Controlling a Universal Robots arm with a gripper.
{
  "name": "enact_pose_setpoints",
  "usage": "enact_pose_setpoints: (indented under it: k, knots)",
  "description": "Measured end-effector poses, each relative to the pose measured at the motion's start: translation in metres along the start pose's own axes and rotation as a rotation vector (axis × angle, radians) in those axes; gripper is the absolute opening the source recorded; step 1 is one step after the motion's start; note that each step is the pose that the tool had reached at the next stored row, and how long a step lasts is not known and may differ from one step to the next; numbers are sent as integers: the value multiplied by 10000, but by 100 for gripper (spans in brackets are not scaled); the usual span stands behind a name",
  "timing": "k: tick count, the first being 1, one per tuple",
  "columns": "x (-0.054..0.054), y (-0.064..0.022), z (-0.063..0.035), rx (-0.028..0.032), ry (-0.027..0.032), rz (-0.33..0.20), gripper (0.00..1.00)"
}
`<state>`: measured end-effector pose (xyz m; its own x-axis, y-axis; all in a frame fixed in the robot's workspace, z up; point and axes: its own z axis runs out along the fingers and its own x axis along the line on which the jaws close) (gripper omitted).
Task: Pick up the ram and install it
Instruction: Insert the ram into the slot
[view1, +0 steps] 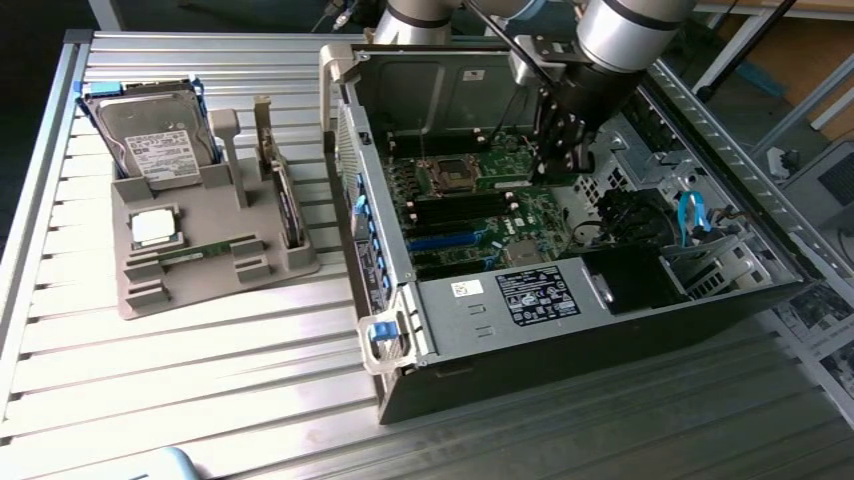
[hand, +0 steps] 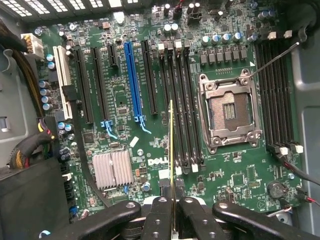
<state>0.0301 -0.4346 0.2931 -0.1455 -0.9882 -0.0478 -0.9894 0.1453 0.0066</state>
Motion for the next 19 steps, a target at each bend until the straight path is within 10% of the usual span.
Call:
enact_pose_setpoints:
  k: [19]
  knots:
    - [5, 0, 99, 11, -2, 0, 12]
